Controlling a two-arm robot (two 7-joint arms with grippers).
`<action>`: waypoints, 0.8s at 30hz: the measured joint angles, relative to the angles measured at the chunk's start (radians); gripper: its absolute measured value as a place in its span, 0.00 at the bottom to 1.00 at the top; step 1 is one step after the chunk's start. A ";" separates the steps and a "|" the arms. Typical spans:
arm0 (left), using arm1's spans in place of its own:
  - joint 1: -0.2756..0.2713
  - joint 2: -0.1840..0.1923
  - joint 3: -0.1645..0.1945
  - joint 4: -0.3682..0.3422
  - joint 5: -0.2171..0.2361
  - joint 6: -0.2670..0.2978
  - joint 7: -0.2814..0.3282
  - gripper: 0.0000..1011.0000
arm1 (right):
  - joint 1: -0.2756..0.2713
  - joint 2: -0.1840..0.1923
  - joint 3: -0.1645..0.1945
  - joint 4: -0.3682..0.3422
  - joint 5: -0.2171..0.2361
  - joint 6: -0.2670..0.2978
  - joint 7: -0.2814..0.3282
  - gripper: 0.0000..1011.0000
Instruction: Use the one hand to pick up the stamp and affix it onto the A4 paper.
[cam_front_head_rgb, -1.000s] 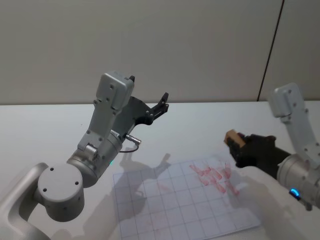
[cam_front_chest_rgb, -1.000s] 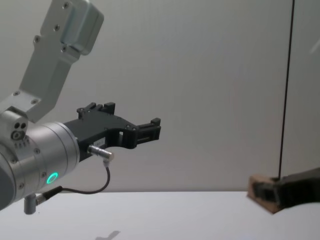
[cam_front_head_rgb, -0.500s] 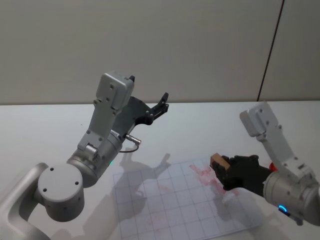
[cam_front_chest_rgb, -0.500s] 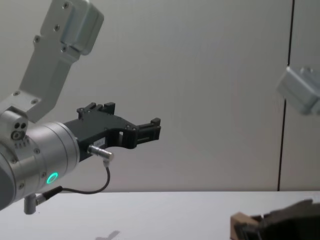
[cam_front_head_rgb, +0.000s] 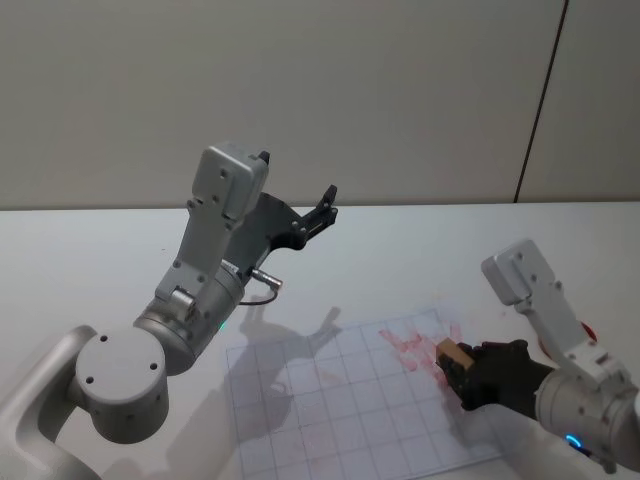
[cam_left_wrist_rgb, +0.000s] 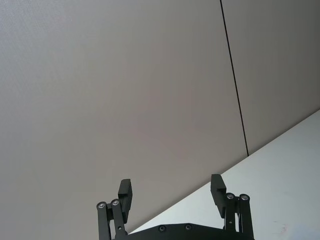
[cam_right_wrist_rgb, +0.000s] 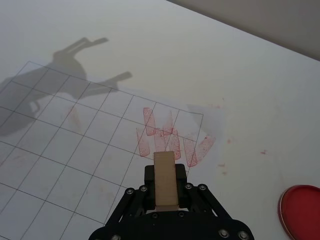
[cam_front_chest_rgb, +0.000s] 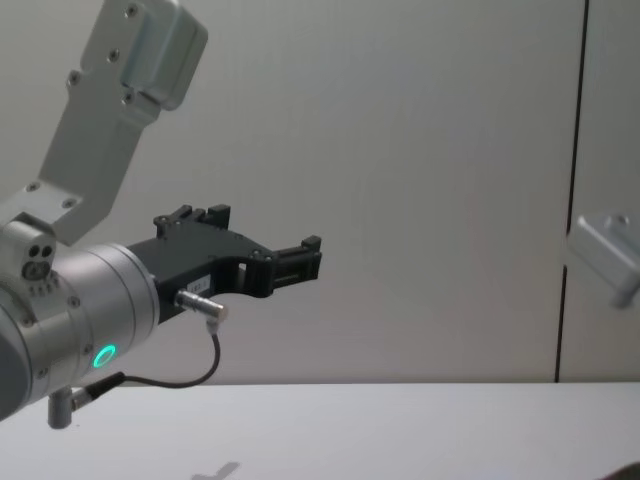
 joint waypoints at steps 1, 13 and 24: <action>0.000 0.000 0.000 0.000 0.000 0.000 0.000 0.99 | 0.000 0.001 0.000 0.005 0.000 -0.004 0.002 0.22; 0.000 0.000 0.000 0.000 0.000 0.000 0.000 0.99 | 0.000 0.004 -0.004 0.082 0.002 -0.122 0.051 0.22; 0.000 0.000 0.000 0.000 0.000 0.000 0.000 0.99 | 0.006 -0.003 -0.017 0.128 -0.004 -0.182 0.085 0.22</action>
